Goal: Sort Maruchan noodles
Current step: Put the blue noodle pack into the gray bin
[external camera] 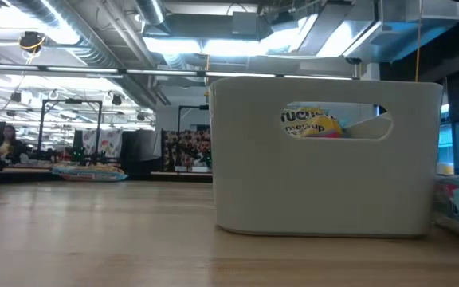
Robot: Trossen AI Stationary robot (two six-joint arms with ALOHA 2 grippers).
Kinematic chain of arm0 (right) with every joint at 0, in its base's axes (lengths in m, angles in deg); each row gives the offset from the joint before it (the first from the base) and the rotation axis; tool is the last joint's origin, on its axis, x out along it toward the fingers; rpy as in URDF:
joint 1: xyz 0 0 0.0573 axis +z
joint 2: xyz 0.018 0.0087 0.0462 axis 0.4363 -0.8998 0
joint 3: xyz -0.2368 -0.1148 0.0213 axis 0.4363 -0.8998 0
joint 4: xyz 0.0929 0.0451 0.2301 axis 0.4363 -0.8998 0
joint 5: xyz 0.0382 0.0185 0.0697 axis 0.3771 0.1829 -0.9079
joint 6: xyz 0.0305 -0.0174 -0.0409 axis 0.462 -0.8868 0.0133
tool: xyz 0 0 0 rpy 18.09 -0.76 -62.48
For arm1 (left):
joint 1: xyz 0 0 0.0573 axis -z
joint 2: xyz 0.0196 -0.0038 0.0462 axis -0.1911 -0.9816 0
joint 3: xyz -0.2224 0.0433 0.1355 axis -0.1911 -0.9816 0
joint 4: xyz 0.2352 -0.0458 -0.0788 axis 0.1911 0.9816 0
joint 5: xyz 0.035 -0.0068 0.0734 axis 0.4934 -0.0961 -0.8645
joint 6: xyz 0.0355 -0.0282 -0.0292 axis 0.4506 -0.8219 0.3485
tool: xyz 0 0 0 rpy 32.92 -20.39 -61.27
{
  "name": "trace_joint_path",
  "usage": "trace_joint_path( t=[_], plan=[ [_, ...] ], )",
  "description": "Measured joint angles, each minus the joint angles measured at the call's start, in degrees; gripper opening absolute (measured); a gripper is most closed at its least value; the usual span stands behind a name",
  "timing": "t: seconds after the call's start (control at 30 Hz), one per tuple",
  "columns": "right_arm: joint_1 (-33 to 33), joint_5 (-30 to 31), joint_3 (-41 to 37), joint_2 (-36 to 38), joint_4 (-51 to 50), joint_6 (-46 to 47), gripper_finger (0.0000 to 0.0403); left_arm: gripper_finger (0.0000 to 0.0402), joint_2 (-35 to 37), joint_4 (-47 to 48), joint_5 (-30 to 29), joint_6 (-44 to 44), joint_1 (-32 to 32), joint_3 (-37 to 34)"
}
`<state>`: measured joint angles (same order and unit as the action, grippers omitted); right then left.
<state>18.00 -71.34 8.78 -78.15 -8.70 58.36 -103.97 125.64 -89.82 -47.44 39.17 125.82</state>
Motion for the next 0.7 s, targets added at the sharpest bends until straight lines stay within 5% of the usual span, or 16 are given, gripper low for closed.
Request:
trace_joint_path(
  t=[0.1, 0.43, 0.7],
  plan=[
    [1.51, -2.71, -1.47, -0.8, -0.12, 4.25, 0.0044, 0.0186, 0.0, -3.77, 1.48, 0.57, -0.96, -1.1],
    [4.86, 1.56, -12.16, -3.64, 0.82, 14.48, 0.0246, 0.0186, 0.0, -29.21, 11.0, 14.89, -6.25, -6.73],
    [4.92, 3.52, -19.74, -3.8, 5.17, 14.27, 0.0294, 0.0186, 0.0, -51.73, 11.9, 17.8, -11.37, -11.93]
  ],
)
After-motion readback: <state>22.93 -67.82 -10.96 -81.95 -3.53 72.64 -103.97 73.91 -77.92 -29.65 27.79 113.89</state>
